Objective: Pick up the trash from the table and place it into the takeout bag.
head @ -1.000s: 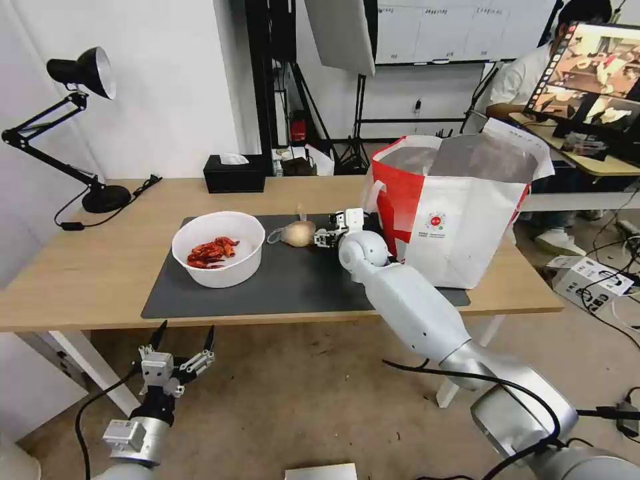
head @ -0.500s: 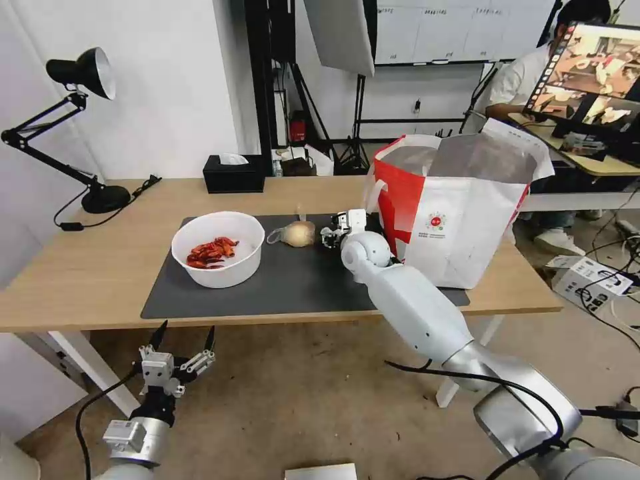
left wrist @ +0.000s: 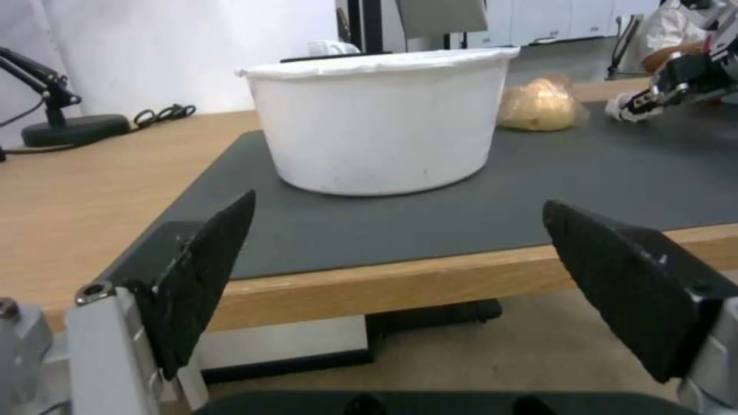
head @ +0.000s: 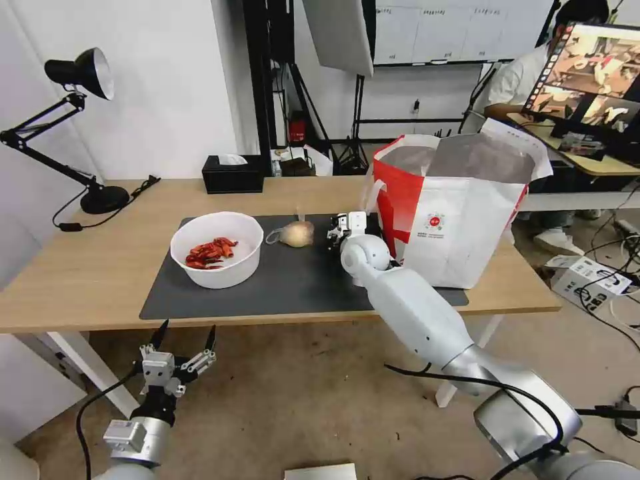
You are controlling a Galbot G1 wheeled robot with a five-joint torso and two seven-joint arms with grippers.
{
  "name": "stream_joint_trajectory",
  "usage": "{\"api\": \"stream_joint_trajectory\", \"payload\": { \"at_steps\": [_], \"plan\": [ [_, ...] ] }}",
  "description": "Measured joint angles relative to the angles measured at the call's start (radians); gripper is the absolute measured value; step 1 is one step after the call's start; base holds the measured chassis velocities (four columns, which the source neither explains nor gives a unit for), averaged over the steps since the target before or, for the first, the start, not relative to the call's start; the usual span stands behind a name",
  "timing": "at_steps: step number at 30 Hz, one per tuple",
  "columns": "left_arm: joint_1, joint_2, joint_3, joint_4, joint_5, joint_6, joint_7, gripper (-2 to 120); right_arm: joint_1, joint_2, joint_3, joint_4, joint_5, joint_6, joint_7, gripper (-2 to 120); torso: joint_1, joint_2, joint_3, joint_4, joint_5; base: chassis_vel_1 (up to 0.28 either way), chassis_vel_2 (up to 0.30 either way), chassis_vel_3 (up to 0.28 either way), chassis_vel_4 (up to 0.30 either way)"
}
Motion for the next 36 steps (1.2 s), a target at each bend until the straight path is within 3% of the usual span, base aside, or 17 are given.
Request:
{"api": "stream_joint_trajectory", "payload": {
  "at_steps": [6,14,16,22,28,34,36],
  "plan": [
    [0.0,0.0,0.001,-0.002,0.0,0.0,0.0,100,-0.029,-0.014,0.004,0.064,-0.055,0.052,0.012,0,0.0,0.0,0.0,0.0001,0.0001,0.0,0.0,0.0,0.0],
    [0.002,0.002,-0.006,-0.01,-0.001,-0.001,-0.001,100,-0.109,-0.106,0.001,0.311,-0.142,0.146,0.054,0,0.0,0.0,0.0,-0.0002,0.0002,0.0,0.0,0.0,0.0],
    [0.003,0.001,-0.007,-0.011,-0.001,-0.001,-0.001,100,-0.154,-0.153,0.001,0.419,-0.153,0.165,0.07,0,0.0,0.0,0.0,-0.0003,0.0,0.0,0.0,0.0,0.0],
    [-0.001,-0.004,-0.007,-0.01,-0.001,-0.001,-0.002,100,-0.253,-0.215,0.029,0.575,-0.225,0.27,0.028,0,0.0,0.0,0.0,-0.0004,0.0,0.0,0.0,0.0,0.0],
    [-0.003,-0.004,-0.012,-0.011,-0.002,0.0,-0.003,100,-0.309,-0.235,0.064,0.641,-0.278,0.345,-0.021,0,0.0,0.0,0.0,-0.0004,0.0001,0.0,0.0,0.0,0.0],
    [0.008,-0.007,-0.017,-0.017,-0.002,0.0,-0.003,100,-0.325,-0.242,0.128,0.668,-0.368,0.544,-0.102,0,0.0,0.0,0.0,-0.0004,0.0001,0.0,0.0,0.0,0.0],
    [0.008,-0.007,-0.017,-0.018,-0.002,0.0,-0.003,100,-0.32,-0.241,0.132,0.667,-0.374,0.56,-0.102,0,0.0,0.0,0.0,-0.0003,0.0001,0.0,0.0,0.0,0.0]
  ]
}}
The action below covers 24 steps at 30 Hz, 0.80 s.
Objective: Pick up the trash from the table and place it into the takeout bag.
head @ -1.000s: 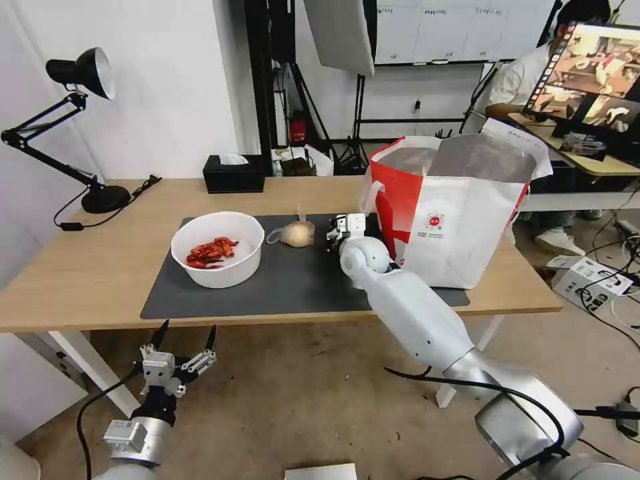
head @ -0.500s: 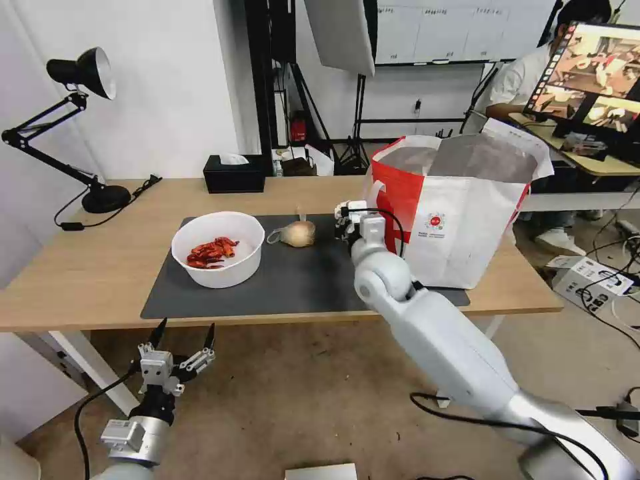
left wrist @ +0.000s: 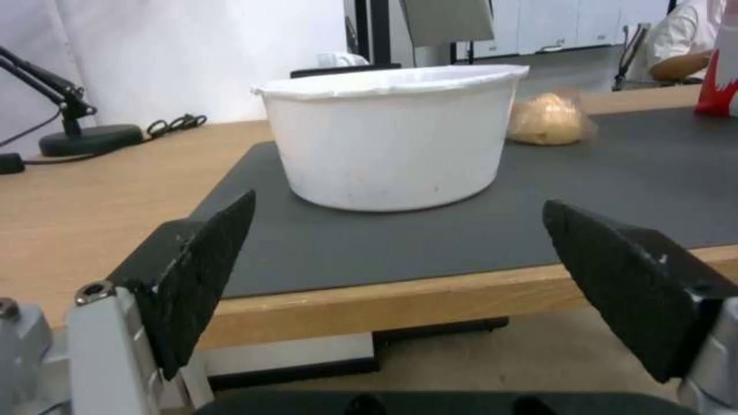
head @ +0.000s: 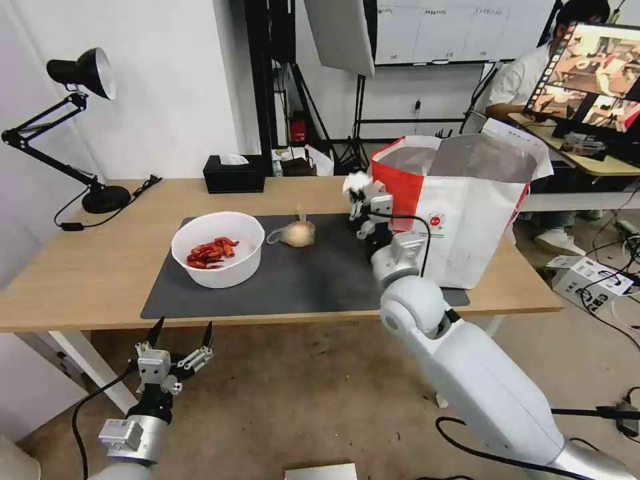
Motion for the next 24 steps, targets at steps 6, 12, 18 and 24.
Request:
{"api": "stream_joint_trajectory", "payload": {
  "at_steps": [6,12,18,24],
  "plan": [
    [0.001,0.0,0.0,-0.006,0.001,0.0,0.0,100,0.062,0.002,0.038,-0.025,-0.076,0.077,0.064,0,0.0,0.0,0.0,0.0,-0.0001,0.0,0.0,0.0,0.0],
    [0.003,0.0,0.002,-0.012,0.001,0.001,0.0,100,0.111,-0.014,0.064,-0.071,-0.149,-0.026,0.244,0,0.0,0.0,0.0,0.0,0.0,0.0,0.0,0.0,0.0],
    [0.002,0.003,0.005,-0.017,0.001,0.003,0.0,100,0.129,-0.047,0.084,-0.09,-0.125,-0.146,0.287,0,0.0,0.0,0.0,0.0001,-0.0001,0.0,0.0,0.0,0.0],
    [-0.001,0.006,0.01,-0.026,0.001,0.008,0.0,100,0.15,-0.097,0.087,-0.057,0.006,-0.304,0.306,22,0.0,0.0,0.0,0.0,-0.0001,0.0,0.0,0.0,0.0]
  ]
}}
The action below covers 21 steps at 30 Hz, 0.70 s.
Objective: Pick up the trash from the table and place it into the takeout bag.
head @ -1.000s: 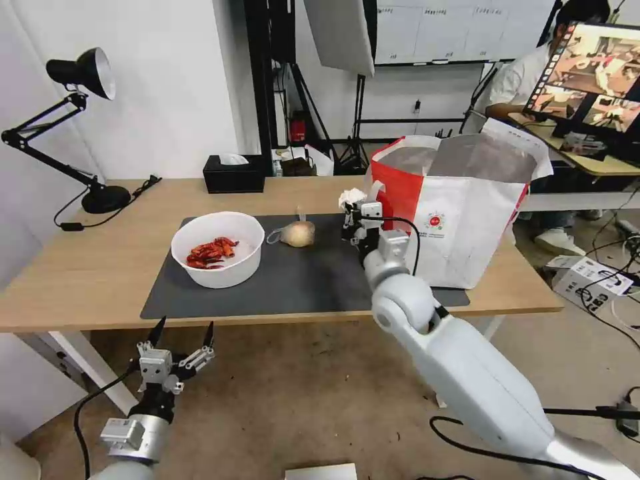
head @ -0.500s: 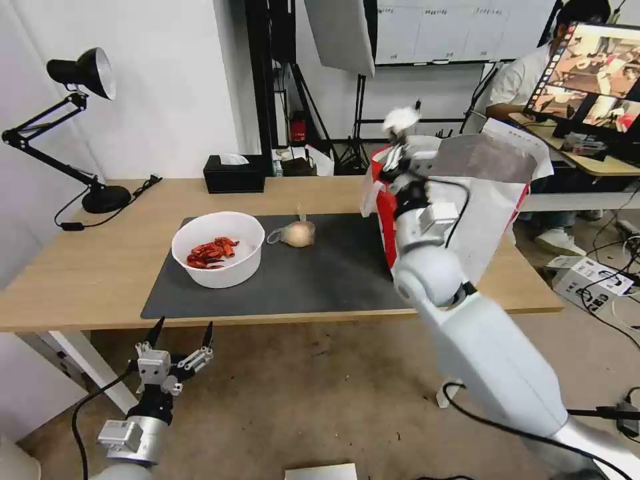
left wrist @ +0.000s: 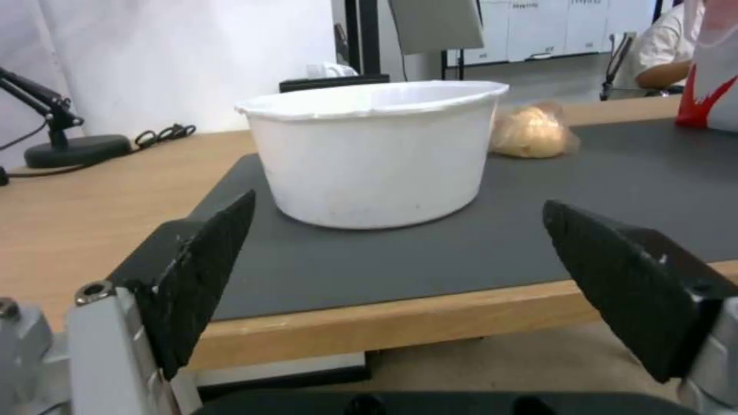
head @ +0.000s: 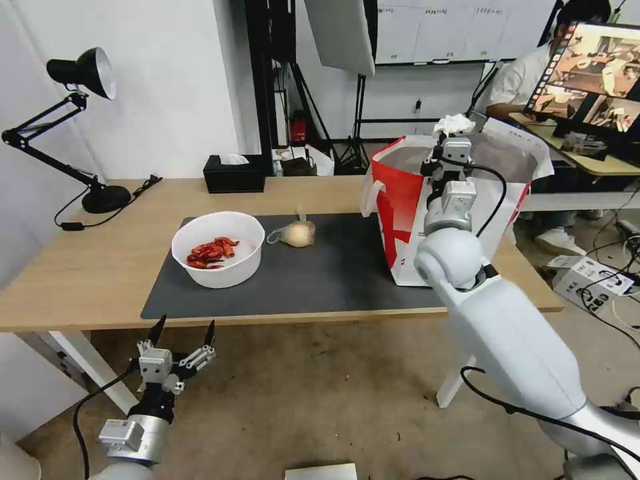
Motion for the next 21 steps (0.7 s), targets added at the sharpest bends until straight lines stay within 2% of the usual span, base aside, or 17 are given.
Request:
{"api": "stream_joint_trajectory", "payload": {
  "at_steps": [2,3,6,7,9,11,14,15,17,21],
  "plan": [
    [-0.001,0.0,0.002,0.003,-0.001,0.0,0.0,100,0.008,-0.021,-0.002,0.012,0.023,-0.052,-0.006,32,0.0,0.0,0.0,0.0001,-0.0001,0.0,0.0,0.0,0.0],
    [-0.001,0.0,0.002,0.003,-0.001,0.0,0.0,100,0.008,-0.021,-0.002,0.012,0.023,-0.052,-0.006,32,0.0,0.0,0.0,0.0001,-0.0001,0.0,0.0,0.0,0.0],
    [-0.002,-0.001,0.003,0.004,-0.002,0.001,0.0,100,0.019,-0.043,-0.007,0.02,0.044,-0.107,-0.013,47,0.0,0.0,0.0,0.0,0.0,0.0,0.0,0.0,0.0],
    [-0.002,-0.001,0.003,0.004,-0.002,0.001,0.0,100,0.019,-0.043,-0.007,0.02,0.044,-0.107,-0.013,47,0.0,0.0,0.0,0.0,0.0,0.0,0.0,0.0,0.0],
    [-0.002,-0.001,0.003,0.004,-0.002,0.001,0.0,100,0.025,-0.054,-0.008,0.024,0.06,-0.124,-0.018,58,0.0,0.0,0.0,0.0,0.0,0.0,0.0,0.0,0.0],
    [-0.002,-0.001,0.003,0.005,-0.002,0.001,0.0,100,0.027,-0.057,-0.009,0.026,0.069,-0.132,-0.019,61,0.0,0.0,0.0,0.0,0.0,0.0,0.0,0.0,0.0],
    [-0.002,-0.001,0.003,0.005,-0.003,0.001,0.0,100,0.035,-0.064,-0.009,0.03,0.091,-0.143,-0.019,74,0.0,0.0,0.0,0.0,0.0001,0.0,0.0,0.0,0.0],
    [-0.002,-0.001,0.003,0.005,-0.003,0.001,0.0,100,0.035,-0.064,-0.009,0.03,0.091,-0.143,-0.019,74,0.0,0.0,0.0,0.0,0.0001,0.0,0.0,0.0,0.0],
    [-0.003,0.0,0.003,0.005,-0.003,0.001,0.0,100,0.042,-0.07,-0.01,0.032,0.107,-0.151,-0.026,87,0.0,0.0,0.0,0.0,0.0,0.0,0.0,0.0,0.0],
    [-0.004,0.002,0.002,0.005,-0.005,0.001,0.0,100,0.047,-0.077,-0.01,0.034,0.123,-0.157,-0.042,97,0.0,0.0,0.0,0.0,0.0,0.0,0.0,0.0,0.0]
  ]
}}
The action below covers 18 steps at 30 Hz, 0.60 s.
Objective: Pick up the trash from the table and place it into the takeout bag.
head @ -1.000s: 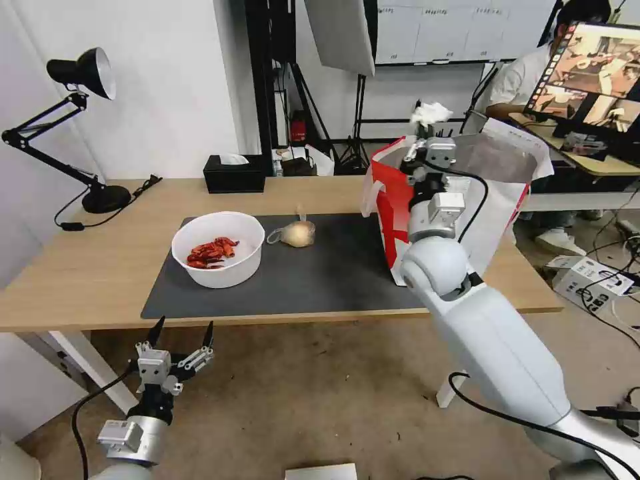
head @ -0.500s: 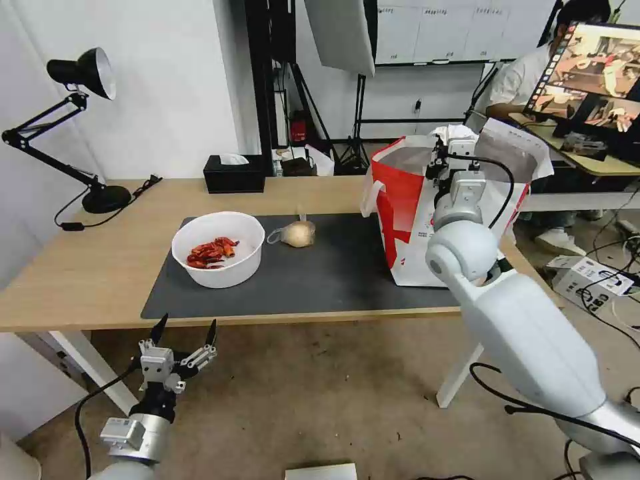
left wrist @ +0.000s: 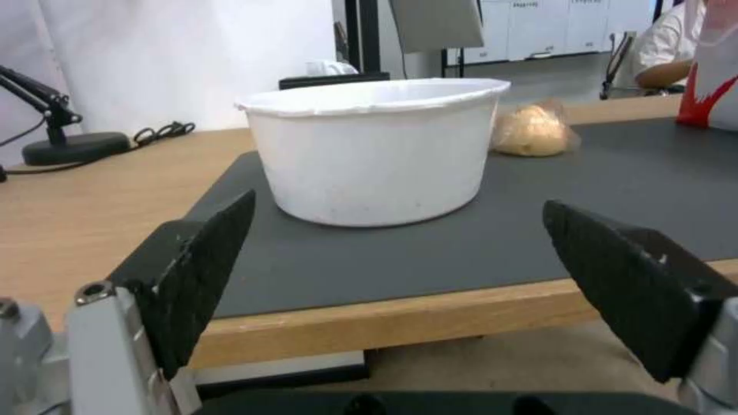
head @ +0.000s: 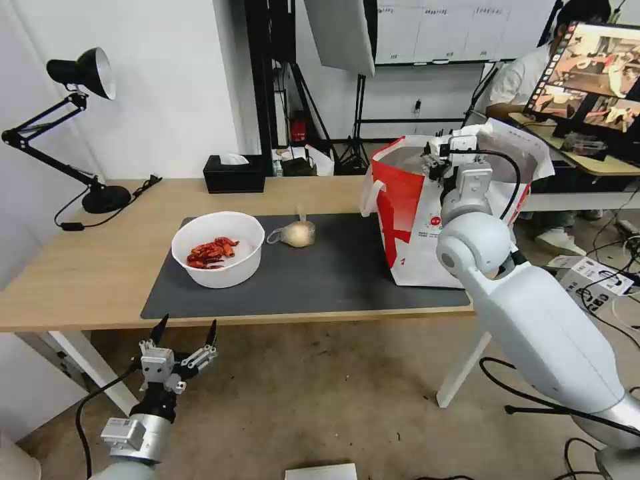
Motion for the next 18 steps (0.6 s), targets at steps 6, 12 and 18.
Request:
{"api": "stream_joint_trajectory", "payload": {
  "at_steps": [6,12,18],
  "plan": [
    [0.0,0.001,-0.004,-0.002,-0.003,0.0,0.0,100,0.005,-0.002,-0.005,0.002,0.009,-0.006,-0.004,100,0.0,0.0,0.0,0.0,-0.0001,0.0,0.0,0.0,0.0],
    [-0.005,0.006,-0.009,-0.007,-0.016,0.001,0.0,100,0.009,-0.001,-0.013,0.015,0.037,0.034,-0.013,100,0.0,0.0,0.0,0.0,0.0,0.0,0.0,0.0,0.0],
    [-0.006,0.005,-0.014,-0.012,-0.019,0.002,-0.001,100,-0.042,-0.023,0.02,0.086,0.141,0.229,-0.156,100,0.0,0.0,0.0,0.0002,-0.0001,0.0,0.0,0.0,0.0]
  ]
}}
